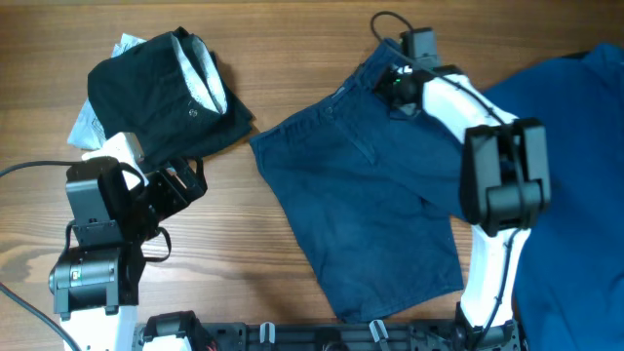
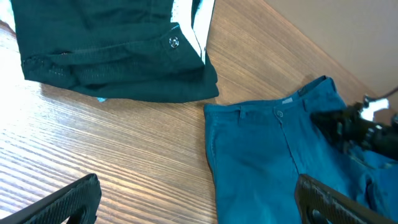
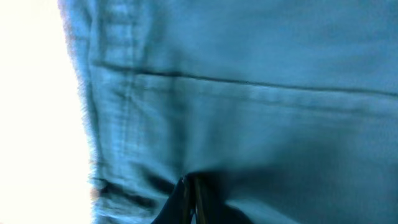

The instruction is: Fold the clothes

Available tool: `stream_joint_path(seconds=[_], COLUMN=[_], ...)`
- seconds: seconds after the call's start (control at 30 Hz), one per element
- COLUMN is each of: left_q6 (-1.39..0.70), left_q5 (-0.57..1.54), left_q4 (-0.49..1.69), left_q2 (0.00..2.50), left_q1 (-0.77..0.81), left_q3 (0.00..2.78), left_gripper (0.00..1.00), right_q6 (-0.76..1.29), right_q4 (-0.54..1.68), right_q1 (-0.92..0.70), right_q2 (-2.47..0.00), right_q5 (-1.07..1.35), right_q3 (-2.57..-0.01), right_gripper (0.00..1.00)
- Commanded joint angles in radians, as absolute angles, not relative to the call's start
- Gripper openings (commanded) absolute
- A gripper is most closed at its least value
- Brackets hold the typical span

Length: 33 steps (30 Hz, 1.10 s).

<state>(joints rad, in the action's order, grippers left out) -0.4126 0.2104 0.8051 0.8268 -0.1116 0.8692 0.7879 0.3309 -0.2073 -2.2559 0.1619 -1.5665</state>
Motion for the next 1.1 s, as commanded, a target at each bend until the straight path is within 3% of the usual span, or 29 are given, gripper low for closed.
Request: stream_joint_path(seconds=[0.0, 0.2, 0.37, 0.57, 0.83, 1.07], left_q6=[-0.397, -0.397, -0.397, -0.397, -0.397, -0.397], left_q5=[0.228, 0.262, 0.262, 0.262, 0.261, 0.261], left_q4=[0.805, 0.807, 0.828, 0.831, 0.826, 0.827], left_q2=[0.826, 0.826, 0.826, 0.826, 0.826, 0.826], left_q1=[-0.113, -0.113, -0.113, -0.113, -0.113, -0.113], left_q3=[0.889, 0.889, 0.889, 0.889, 0.889, 0.889], left_gripper=[1.0, 1.0, 1.0, 1.0, 1.0, 1.0], right_q6=[0.888, 0.879, 0.69, 0.457, 0.335, 0.25], right_q4=[0.273, 0.124, 0.129, 0.408, 0.775, 0.882], right_q1=[-0.344, -0.575, -0.596, -0.377, 0.036, 0.164], right_q2=[-2.365, -2.385, -2.349, -2.101, -1.98, -2.024], right_q5=[0.276, 0.303, 0.338, 0.337, 0.334, 0.244], right_q3=[-1.569, -1.573, -1.601, -1.601, -1.589, -1.475], right_gripper=[0.05, 0.04, 0.04, 0.06, 0.5, 0.56])
